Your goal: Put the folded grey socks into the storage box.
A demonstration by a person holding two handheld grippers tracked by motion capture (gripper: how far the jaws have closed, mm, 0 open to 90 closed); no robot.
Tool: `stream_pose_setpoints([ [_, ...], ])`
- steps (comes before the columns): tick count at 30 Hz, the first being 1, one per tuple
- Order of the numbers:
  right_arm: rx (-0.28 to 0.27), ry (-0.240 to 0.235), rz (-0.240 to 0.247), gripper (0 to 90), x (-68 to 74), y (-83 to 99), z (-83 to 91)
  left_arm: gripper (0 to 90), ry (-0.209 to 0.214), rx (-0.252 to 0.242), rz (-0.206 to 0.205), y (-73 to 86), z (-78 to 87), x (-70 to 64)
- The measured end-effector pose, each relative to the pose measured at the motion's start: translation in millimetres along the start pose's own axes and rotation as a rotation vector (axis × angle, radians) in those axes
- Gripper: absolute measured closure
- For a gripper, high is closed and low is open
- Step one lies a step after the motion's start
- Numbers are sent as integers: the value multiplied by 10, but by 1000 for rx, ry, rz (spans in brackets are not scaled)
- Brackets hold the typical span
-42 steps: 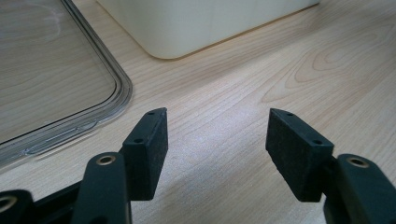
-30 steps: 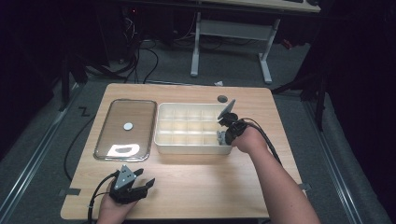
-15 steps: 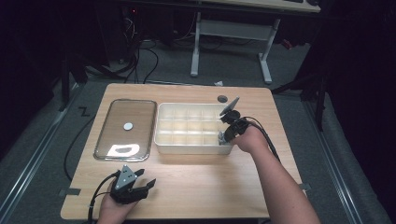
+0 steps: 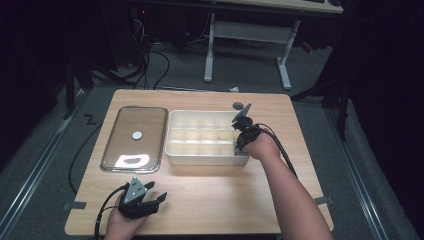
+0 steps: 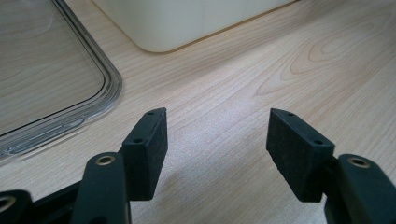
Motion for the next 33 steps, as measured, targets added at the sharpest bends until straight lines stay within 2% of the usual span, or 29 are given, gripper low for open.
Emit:
stream_pose_setpoints([
  [2,9,-7,15,828,0,-9,-25,392,2,2,1,1,-1,1],
  [3,16,-9,1,833,11,-9,-28,392,2,2,1,1,-2,1],
  [4,19,-8,17,842,7,-15,-49,392,3,2,1,1,-4,1],
  [5,29,-6,9,848,23,-17,-68,392,3,2,1,1,-4,0],
  [6,32,-1,26,853,23,-24,-90,392,3,2,-1,1,-5,-2],
  [12,77,12,38,884,64,-73,-225,393,3,5,-2,3,-7,-3],
  [17,106,15,23,891,87,-94,-258,393,2,4,-2,4,-4,-5],
  [19,105,20,34,892,85,-101,-265,392,3,4,0,3,0,-6],
  [22,101,20,21,892,95,-89,-264,392,3,3,-1,3,3,-9],
  [25,85,29,37,887,90,-81,-260,392,4,1,1,0,9,-15],
  [29,75,27,24,878,92,-65,-242,392,6,1,2,-1,14,-14],
  [32,60,19,9,844,73,-39,-179,391,6,-1,1,-2,13,-21],
  [33,43,17,21,823,51,-20,-128,391,6,-1,1,-2,14,-24],
])
Point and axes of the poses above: each handheld gripper's, and its own axes: z roughly backward along the jaws, y roughly out of its underside, x roughly to its left, the point moved 2 cm from there along -z, roughly forward along the jaws, and after that the axes turned 3 degrees about x, right-handed, at the moved point
